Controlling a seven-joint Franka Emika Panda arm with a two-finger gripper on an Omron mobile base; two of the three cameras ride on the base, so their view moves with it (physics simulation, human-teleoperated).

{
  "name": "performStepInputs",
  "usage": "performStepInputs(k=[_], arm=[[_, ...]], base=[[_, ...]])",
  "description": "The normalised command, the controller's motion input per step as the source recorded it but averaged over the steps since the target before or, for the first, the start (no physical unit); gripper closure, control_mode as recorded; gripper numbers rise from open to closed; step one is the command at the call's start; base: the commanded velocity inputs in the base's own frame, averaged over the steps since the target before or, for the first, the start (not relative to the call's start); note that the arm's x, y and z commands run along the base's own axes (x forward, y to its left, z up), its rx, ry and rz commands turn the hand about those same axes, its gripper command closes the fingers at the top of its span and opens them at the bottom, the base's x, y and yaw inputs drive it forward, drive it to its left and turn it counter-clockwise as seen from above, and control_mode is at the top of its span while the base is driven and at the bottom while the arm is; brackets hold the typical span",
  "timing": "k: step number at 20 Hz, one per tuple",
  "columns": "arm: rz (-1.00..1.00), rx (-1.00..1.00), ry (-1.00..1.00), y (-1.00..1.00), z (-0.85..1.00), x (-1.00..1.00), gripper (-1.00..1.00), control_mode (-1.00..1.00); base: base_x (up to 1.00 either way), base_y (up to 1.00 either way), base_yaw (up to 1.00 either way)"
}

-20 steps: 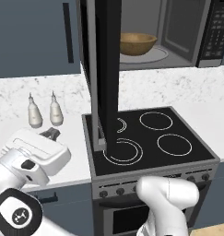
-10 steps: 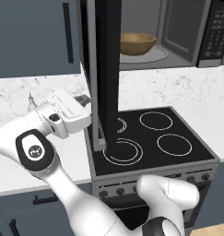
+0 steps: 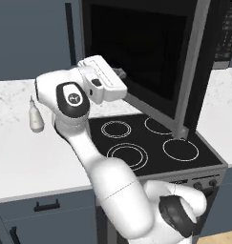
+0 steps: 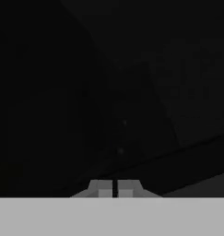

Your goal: Open the microwave, place the bowl with waffle inside the microwave, then close the microwave door and turn it on.

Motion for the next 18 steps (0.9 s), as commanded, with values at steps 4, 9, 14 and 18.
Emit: performStepInputs(k=[4, 9, 14, 18], arm=[[0.05, 0.16, 0.07, -1.00, 0.01, 0.99, 1.00, -1.00], [0.30, 0.03, 0.13, -0.73, -0.18, 1.00, 1.00, -1.00], [0.63, 0.06, 0.00, -0.53, 0.00, 0.88, 1.00, -1.00], [0.71, 0.13, 0.00, -0.31, 0.00, 0.93, 1.00, -1.00]], base=[[0.00, 0.00, 0.00], [0.00, 0.00, 0.00], [0.00, 0.00, 0.00], [0.00, 0.00, 0.00]])
